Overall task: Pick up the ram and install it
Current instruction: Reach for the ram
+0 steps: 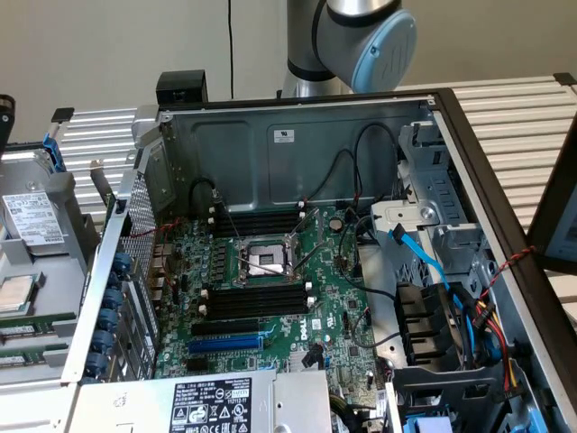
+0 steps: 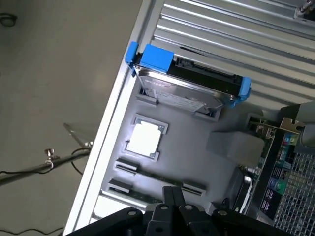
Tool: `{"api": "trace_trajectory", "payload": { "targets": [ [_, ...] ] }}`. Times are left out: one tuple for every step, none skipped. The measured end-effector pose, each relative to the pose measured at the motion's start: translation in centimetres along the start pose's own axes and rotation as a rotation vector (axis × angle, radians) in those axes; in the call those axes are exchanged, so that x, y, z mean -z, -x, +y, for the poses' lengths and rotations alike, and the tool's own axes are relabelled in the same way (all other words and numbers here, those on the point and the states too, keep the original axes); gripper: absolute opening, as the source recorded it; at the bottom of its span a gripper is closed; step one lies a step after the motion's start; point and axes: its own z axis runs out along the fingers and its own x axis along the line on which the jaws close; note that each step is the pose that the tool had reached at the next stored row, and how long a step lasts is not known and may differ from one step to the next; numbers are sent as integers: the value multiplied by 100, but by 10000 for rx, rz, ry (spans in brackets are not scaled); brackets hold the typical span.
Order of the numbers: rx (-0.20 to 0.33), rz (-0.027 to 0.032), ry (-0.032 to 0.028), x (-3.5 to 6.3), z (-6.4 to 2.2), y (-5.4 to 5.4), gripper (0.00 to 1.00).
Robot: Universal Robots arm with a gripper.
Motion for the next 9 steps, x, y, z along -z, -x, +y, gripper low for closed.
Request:
{"api": "trace_trajectory", "payload": {
  "targets": [
    [180,17,-21,0,0,0,10],
    [357,33,-43,0,0,-1,10],
    [548,48,-64,-1,0,-1,10],
    [721,65,-86,-1,1,-2,10],
    [899,81,-107,-1,1,-3,10],
    [1084,98,-128,-1,1,-3,10],
    [1255,114,-149,-1,1,-4,10],
    [1446,132,-170,0,2,-5,10],
    [1624,148,-191,-1,2,-5,10]
  ]
}}
